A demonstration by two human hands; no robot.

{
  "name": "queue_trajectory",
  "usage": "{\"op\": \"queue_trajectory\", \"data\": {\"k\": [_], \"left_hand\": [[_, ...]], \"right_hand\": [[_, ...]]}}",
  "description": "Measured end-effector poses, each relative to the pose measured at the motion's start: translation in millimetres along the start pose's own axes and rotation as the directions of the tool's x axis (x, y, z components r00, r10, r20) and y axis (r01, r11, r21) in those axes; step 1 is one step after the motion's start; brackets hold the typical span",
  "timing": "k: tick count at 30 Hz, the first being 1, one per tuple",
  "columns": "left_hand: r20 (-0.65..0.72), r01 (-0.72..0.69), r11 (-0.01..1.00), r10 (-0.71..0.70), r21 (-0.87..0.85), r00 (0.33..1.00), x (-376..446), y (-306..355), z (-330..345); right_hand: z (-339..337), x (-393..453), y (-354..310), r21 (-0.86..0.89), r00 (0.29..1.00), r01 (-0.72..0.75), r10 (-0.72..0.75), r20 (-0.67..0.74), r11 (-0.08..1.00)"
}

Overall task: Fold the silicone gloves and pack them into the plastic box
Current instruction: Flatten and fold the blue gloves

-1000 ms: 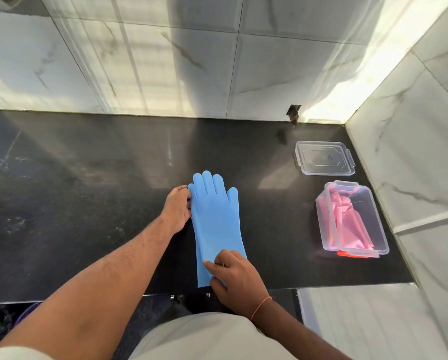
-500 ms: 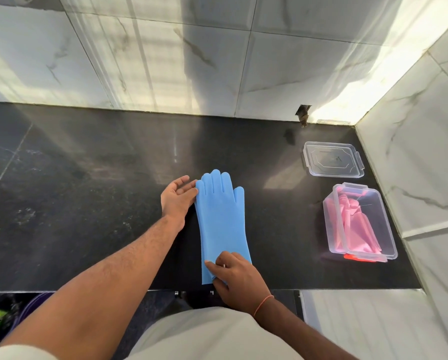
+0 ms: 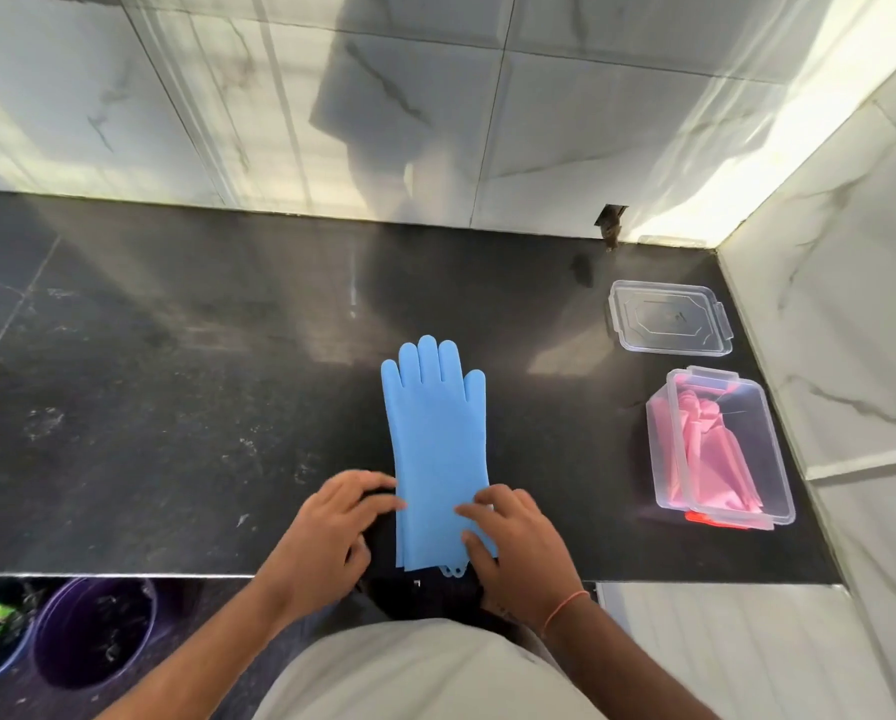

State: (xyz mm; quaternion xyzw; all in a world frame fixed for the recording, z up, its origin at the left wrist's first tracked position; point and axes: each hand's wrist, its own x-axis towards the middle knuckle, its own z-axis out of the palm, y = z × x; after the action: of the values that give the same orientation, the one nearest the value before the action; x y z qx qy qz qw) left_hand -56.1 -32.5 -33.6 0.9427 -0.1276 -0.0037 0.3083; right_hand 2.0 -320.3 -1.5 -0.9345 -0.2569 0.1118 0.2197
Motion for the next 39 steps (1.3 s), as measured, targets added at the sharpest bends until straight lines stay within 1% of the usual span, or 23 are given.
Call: {"op": "queue_trajectory", "data": {"k": [1,3,6,8,10,12,15,18,21,24,26,28,31,33,35,37,39], "left_hand": [[0.074,-0.037,0.997,0.032,0.063,0.997,-8.3,1.1,3.2],[0.176,-0.074,0.989,0.051,0.126,0.983,-14.0,6.3,7.7],[0.237,-0.121,0.985,0.088,0.126,0.967,-2.8,16.8,7.5],[0.268,-0.159,0.979,0.120,0.128,0.956,7.0,21.6,6.6],[0.286,-0.158,0.981,0.120,0.116,0.951,11.6,23.1,7.0],[0.275,-0.142,0.987,0.115,0.079,0.955,13.9,21.6,6.7],[0.216,-0.170,0.985,0.157,0.039,0.964,15.7,15.6,9.0],[0.171,-0.216,0.976,0.207,0.034,0.963,15.4,11.2,11.6],[0.139,-0.238,0.970,0.230,0.047,0.963,18.4,10.8,13.8],[0.115,-0.186,0.982,0.183,0.019,0.976,23.4,16.7,13.6],[0.083,-0.111,0.994,0.112,-0.017,0.990,26.9,23.7,11.3],[0.057,-0.030,0.999,0.032,-0.037,0.998,32.0,31.2,5.8],[0.052,0.063,0.994,-0.058,-0.089,0.997,39.9,41.8,-5.3],[0.098,0.140,0.971,-0.122,-0.197,0.988,41.1,47.8,-10.3],[0.169,0.226,0.904,-0.175,-0.362,0.970,38.6,50.9,-11.2],[0.215,0.320,0.778,-0.240,-0.540,0.947,34.7,51.8,-10.9],[0.205,0.354,0.647,-0.297,-0.676,0.933,29.0,50.7,-9.4]], "right_hand": [[-1.4,-2.0,7.9,-0.008,1.000,-0.008,0.008,-0.003,1.000],[-3.8,-5.8,22.8,-0.052,0.997,0.021,-0.018,0.071,0.998],[-4.7,-10.2,36.7,-0.152,0.965,0.127,-0.087,0.246,0.980],[-2.4,-10.6,42.0,-0.174,0.948,0.173,-0.116,0.295,0.969],[0.4,-8.6,45.0,-0.159,0.944,0.198,-0.144,0.298,0.967],[3.7,-7.5,46.0,-0.141,0.944,0.217,-0.171,0.281,0.966],[5.3,-6.9,47.8,-0.099,0.954,0.215,-0.187,0.233,0.972],[3.2,-1.5,49.7,-0.073,0.961,0.232,-0.217,0.169,0.970],[-1.0,2.8,48.2,-0.080,0.961,0.246,-0.232,0.153,0.966],[-2.5,3.5,45.9,-0.098,0.964,0.234,-0.217,0.156,0.967],[-2.6,1.5,44.3,-0.107,0.965,0.208,-0.185,0.186,0.972],[-2.5,-1.8,43.3,-0.116,0.970,0.185,-0.162,0.182,0.976],[-4.8,-3.9,43.4,-0.082,0.983,0.170,-0.162,0.091,0.982],[-7.2,-2.2,44.1,-0.061,0.980,0.198,-0.196,0.033,0.978],[-9.8,1.8,42.4,-0.020,0.969,0.248,-0.248,-0.018,0.969],[-11.5,5.2,37.3,0.046,0.962,0.272,-0.270,-0.052,0.961],[-15.0,7.2,28.9,0.066,0.969,0.245,-0.243,-0.041,0.967]]}}
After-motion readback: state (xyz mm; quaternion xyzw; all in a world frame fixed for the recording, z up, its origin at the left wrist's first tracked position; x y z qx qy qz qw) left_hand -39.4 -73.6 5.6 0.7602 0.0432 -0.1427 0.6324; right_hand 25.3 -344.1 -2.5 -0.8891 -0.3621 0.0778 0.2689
